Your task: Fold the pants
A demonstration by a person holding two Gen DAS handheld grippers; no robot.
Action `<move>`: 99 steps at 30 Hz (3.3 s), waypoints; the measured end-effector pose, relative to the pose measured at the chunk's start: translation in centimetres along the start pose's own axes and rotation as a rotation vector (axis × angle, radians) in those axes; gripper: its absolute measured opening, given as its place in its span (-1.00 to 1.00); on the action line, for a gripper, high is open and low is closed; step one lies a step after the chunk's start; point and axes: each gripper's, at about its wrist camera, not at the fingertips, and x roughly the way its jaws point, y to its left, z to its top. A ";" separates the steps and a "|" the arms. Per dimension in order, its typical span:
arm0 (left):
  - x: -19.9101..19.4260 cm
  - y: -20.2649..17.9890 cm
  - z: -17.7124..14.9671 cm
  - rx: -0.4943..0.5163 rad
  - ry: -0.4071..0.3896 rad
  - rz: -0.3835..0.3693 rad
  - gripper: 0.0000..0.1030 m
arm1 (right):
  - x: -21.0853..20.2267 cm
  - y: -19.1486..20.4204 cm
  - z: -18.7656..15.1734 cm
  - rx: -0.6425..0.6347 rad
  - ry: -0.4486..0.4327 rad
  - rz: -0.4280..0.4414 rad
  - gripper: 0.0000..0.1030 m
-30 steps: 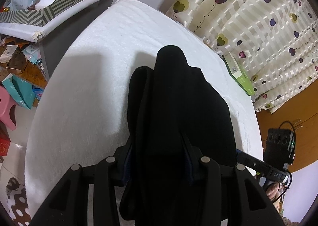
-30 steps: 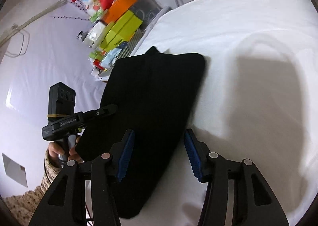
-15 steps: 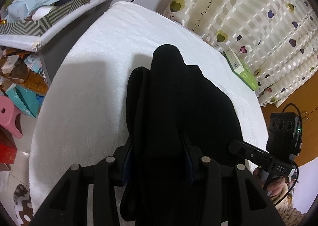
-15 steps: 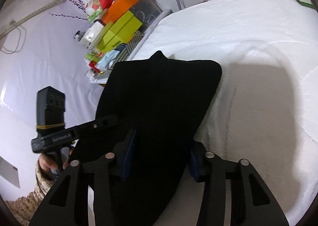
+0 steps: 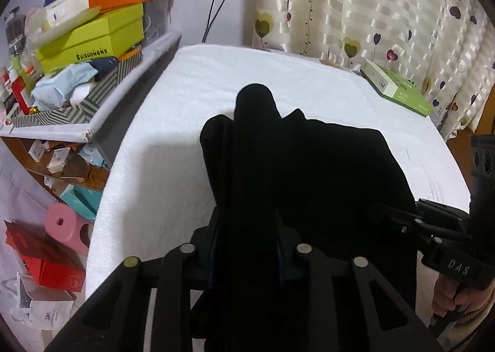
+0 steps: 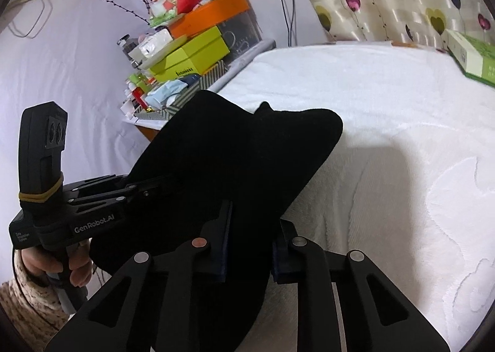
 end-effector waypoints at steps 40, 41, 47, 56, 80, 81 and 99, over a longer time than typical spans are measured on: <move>0.7 -19.7 3.2 0.093 0.000 -0.252 -0.52 | -15.8 -11.6 1.2 0.077 -0.185 -0.215 -0.63; 1.0 -20.1 3.3 0.089 0.005 -0.256 -0.52 | -15.9 -12.1 1.3 0.081 -0.183 -0.219 -0.64; 2.6 -22.3 3.9 0.111 0.014 -0.262 -0.52 | -15.9 -15.0 1.4 0.124 -0.176 -0.230 -0.64; 5.2 -23.0 4.3 0.129 0.061 -0.240 -0.51 | -14.6 -18.1 1.2 0.173 -0.154 -0.234 -0.63; 7.3 -22.0 4.1 0.175 0.055 -0.179 0.15 | -12.8 -20.1 -0.5 0.153 -0.098 -0.365 -0.39; 7.3 -22.0 4.0 0.173 0.053 -0.177 0.16 | -12.8 -20.0 -0.5 0.144 -0.097 -0.378 -0.36; 6.2 -20.3 3.7 0.113 0.009 -0.128 0.27 | -14.6 -17.3 -1.0 0.072 -0.129 -0.588 -0.22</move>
